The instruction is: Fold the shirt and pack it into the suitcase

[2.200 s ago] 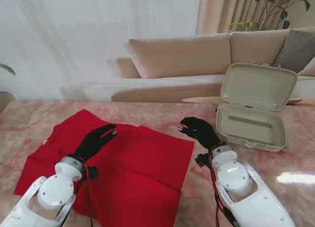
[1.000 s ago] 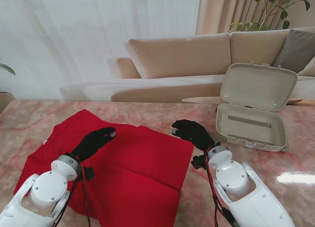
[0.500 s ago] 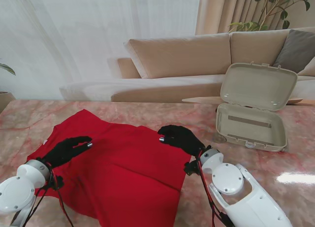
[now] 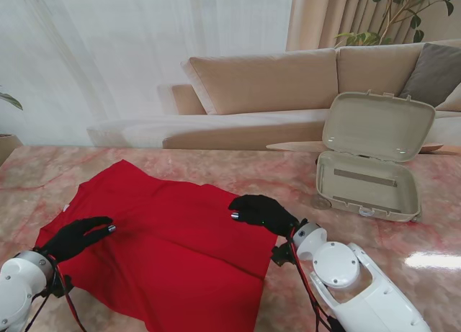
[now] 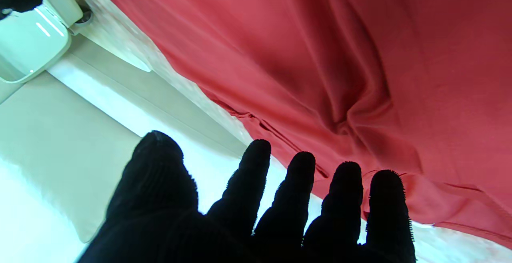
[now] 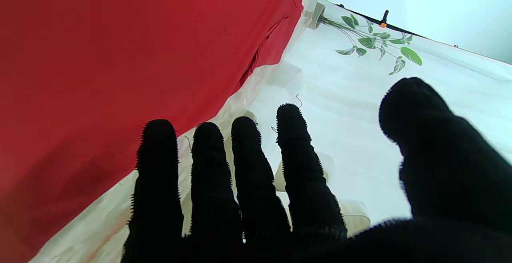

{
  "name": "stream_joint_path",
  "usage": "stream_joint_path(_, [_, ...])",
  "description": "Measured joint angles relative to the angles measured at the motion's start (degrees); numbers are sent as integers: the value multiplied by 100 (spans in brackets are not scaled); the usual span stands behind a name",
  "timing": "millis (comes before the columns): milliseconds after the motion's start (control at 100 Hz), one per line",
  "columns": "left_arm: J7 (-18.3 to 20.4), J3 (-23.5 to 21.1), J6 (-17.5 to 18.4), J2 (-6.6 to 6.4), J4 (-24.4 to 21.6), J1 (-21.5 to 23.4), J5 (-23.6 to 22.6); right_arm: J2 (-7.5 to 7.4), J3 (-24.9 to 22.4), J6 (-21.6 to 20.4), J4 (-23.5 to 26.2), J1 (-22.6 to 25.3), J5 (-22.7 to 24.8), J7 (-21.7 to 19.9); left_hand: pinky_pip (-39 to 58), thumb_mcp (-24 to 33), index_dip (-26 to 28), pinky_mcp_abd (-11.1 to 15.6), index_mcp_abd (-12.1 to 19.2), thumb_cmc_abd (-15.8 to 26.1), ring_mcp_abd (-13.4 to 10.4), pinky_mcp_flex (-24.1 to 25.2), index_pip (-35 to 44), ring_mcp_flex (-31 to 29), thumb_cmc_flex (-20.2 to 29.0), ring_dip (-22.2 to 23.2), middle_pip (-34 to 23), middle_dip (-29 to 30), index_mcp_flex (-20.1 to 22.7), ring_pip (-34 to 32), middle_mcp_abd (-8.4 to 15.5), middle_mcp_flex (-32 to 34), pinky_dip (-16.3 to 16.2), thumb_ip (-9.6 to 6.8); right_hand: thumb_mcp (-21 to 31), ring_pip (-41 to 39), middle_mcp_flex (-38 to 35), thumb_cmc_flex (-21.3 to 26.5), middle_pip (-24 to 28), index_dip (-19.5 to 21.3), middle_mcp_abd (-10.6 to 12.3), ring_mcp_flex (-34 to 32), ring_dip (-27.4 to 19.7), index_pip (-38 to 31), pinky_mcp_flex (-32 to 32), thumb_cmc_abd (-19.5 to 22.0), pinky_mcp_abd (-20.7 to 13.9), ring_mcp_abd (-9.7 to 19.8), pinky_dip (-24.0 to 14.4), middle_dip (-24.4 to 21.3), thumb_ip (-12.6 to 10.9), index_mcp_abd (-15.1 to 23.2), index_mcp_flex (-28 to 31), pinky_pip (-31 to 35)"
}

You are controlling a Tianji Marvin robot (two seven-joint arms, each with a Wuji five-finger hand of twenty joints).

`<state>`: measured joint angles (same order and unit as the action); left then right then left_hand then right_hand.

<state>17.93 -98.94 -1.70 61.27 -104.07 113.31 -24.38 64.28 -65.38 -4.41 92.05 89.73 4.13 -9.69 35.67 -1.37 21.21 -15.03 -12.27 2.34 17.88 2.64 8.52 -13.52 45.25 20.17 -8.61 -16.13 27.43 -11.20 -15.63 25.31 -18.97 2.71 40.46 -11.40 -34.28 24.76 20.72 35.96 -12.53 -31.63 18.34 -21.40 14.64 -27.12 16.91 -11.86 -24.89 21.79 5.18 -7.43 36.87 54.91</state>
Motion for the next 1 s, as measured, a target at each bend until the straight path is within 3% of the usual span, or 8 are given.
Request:
stream_joint_path(80, [2, 0, -20, -1, 95, -1, -39, -12, 0, 41, -25, -6, -35, -72, 2, 0, 0, 0, 0, 0, 0, 0, 0, 0, 0, 0, 0, 0, 0, 0, 5, 0, 0, 0, -5, 0, 21, 0, -5, 0, 3, 0, 0, 0, 2, 28, 194, -37, 0, 0, 0, 2, -1, 2])
stream_joint_path(270, [33, 12, -26, -14, 282, -2, -141, -24, 61, 168, -204, -86, -39, -137, 57, 0, 0, 0, 0, 0, 0, -1, 0, 0, 0, 0, 0, 0, 0, 0, 11, 0, 0, 0, -64, 0, 21, 1, 27, 11, 5, 0, 0, 0, -18, 64, 287, -41, 0, 0, -2, 4, -4, -50])
stream_joint_path(930, [200, 138, 20, -100, 387, 10, -305, -12, 330, 544, -901, -603, -136, -336, 65, 0, 0, 110, 2, 0, -78, 141, 0, 79, 0, -56, -39, 0, 0, 85, 36, 0, 59, 0, -64, 30, -2, 3, 122, 17, 6, 75, 0, 1, -20, 72, 304, -272, 10, 76, -61, 4, -4, -292])
stream_joint_path(1000, [203, 154, 33, -107, 386, 9, -321, -8, 360, 565, -971, -662, -115, -337, 65, 0, 0, 110, 2, 0, -80, 155, 0, 81, 0, -58, -39, 0, 0, 93, 37, 0, 60, 0, -64, 29, -4, 3, 156, 18, 6, 75, 0, 1, 0, 73, 133, -272, 18, 77, -61, 5, -3, -186])
